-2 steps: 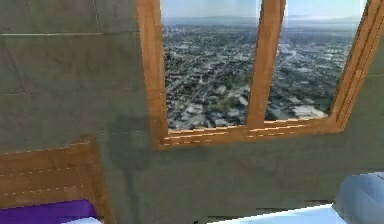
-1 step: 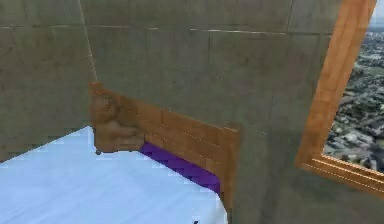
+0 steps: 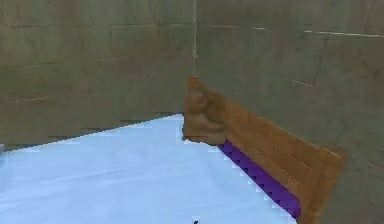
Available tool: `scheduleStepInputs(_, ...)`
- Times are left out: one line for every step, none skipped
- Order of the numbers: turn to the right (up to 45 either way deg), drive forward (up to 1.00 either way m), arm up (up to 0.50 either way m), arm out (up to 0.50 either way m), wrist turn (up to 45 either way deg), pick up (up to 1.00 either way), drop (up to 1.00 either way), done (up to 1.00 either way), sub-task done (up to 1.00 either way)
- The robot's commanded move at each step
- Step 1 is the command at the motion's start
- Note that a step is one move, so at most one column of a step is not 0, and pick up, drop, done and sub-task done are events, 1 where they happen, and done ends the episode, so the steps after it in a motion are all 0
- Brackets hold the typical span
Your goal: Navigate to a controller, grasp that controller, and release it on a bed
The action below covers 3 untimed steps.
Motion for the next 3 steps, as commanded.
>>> scheduleStepInputs(45.0,0.0,0.0,0.0,0.0,0.0,0.0,0.0,0.0)
scheduleStepInputs(45.0,0.0,0.0,0.0,0.0,0.0,0.0,0.0,0.0)
scheduleStepInputs(36.0,0.0,0.0,0.0,0.0,0.0,0.0,0.0,0.0)
